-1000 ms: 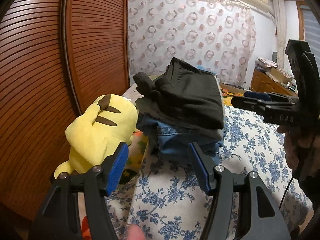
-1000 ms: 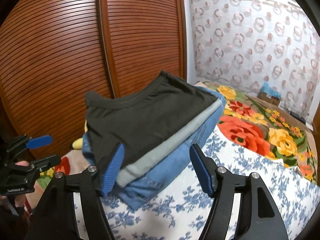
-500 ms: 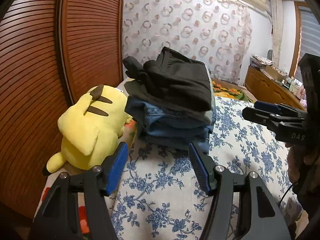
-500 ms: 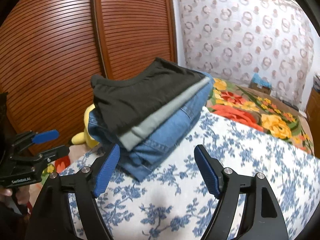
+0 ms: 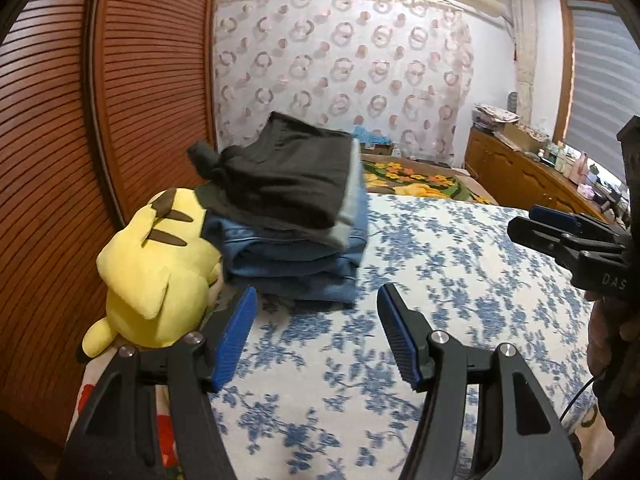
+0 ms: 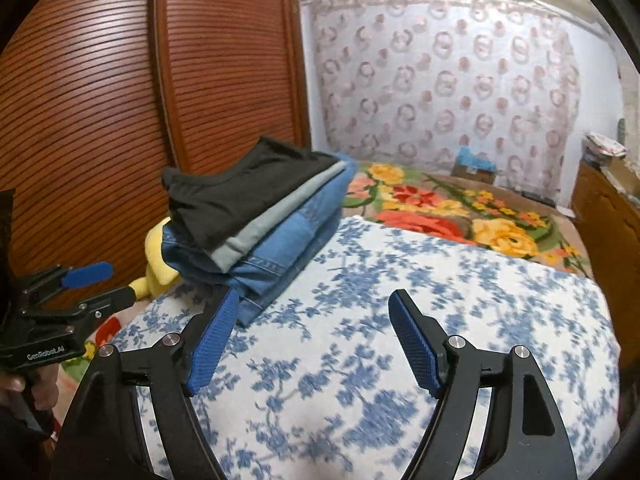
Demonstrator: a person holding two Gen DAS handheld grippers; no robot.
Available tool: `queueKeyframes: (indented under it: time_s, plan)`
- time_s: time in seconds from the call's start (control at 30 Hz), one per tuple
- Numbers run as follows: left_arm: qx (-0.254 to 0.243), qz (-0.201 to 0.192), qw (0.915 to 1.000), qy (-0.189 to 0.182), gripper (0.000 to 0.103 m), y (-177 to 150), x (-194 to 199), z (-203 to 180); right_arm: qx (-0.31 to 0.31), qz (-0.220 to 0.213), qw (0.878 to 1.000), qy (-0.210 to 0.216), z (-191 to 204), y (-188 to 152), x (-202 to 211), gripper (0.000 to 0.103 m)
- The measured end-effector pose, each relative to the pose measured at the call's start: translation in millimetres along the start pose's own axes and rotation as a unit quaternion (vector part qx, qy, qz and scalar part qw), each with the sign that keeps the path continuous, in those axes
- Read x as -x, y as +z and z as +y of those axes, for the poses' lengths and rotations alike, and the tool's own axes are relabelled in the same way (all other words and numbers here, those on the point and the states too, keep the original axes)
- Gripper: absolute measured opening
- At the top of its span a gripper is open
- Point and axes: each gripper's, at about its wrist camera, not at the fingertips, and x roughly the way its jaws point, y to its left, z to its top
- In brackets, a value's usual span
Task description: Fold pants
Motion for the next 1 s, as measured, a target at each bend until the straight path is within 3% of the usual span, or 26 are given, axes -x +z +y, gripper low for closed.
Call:
queueKeyframes:
  time_s: [0.23,0.6,1.0]
  plan:
    - [-0.017,-0.001,0.9996,-0.021,0.062,1,12,-33,-0.019,-0.008,1.000,-0.020,-18,-18,44,0.086]
    - [-0.052,-0.011,0.9969,-0.058,0.062,15,23,-95,-0.045,-0.030,0.995,-0.089,-58,-44,113,0.087]
    - [-0.078,-0.016,0.9929,-0.088,0.063,23,34,-146,-0.082,-0.042,0.985,-0.147,-92,-60,159,0.088]
